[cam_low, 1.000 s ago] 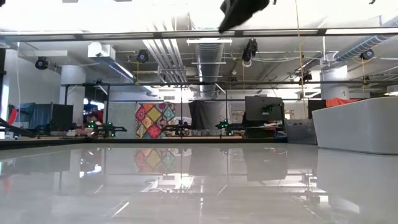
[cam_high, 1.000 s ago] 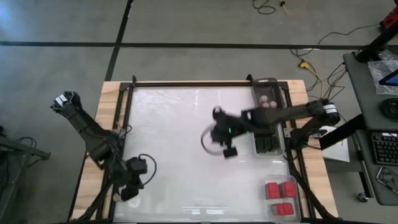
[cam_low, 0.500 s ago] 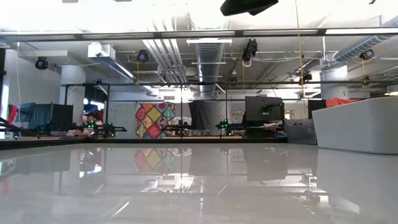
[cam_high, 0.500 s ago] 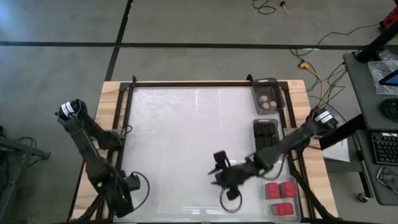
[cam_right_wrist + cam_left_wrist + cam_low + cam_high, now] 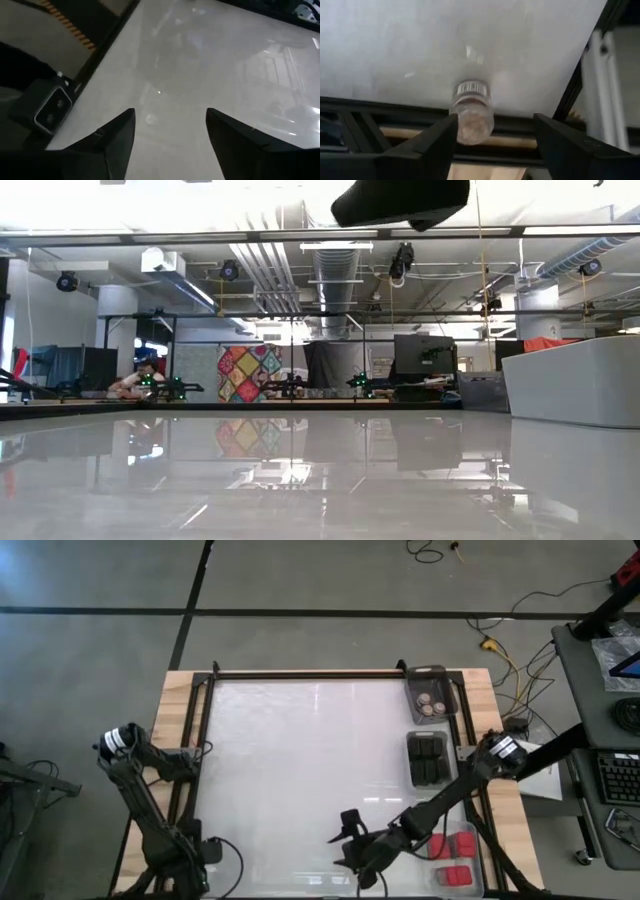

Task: Sort spices by type
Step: Put the brown seasoning bottle into the black bin

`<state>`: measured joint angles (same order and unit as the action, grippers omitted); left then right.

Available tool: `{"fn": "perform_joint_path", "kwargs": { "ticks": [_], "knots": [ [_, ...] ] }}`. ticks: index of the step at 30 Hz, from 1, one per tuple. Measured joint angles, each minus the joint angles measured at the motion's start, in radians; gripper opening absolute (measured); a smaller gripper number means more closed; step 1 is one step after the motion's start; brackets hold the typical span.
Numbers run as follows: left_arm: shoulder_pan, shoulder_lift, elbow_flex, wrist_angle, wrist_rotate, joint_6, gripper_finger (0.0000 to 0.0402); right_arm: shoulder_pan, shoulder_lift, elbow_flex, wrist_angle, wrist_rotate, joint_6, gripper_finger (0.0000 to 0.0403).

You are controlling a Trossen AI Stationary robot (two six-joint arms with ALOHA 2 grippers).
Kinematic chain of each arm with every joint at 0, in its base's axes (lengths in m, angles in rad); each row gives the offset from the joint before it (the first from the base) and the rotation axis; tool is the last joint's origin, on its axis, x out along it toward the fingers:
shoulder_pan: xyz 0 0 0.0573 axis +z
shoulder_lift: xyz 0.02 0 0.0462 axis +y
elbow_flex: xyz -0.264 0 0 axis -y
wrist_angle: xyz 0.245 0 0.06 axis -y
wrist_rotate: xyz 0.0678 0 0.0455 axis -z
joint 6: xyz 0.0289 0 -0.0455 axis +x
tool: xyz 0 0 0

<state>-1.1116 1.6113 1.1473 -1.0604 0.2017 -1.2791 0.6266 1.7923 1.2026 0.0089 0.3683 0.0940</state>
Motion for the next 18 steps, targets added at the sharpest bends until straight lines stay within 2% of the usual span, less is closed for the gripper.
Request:
{"fn": "perform_joint_path", "kwargs": {
  "ticks": [3, 7, 13, 18],
  "knots": [
    [0.001, 0.017, -0.006, -0.012, 0.074, 0.053, 0.0263, 0.004, 0.026, 0.0, 0.056, -0.001, 0.0, 0.0242],
    [0.001, 0.023, -0.017, -0.032, 0.089, 0.119, 0.0282, 0.008, 0.043, 0.006, 0.064, -0.001, 0.006, 0.0253],
    [0.0, 0.023, -0.032, -0.04, 0.089, 0.161, 0.0286, 0.011, 0.047, 0.006, 0.065, -0.001, 0.022, 0.026],
    [-0.005, 0.041, -0.068, -0.028, 0.081, 0.174, 0.0285, 0.011, 0.046, 0.007, 0.064, -0.002, 0.022, 0.0249]
  ]
}}
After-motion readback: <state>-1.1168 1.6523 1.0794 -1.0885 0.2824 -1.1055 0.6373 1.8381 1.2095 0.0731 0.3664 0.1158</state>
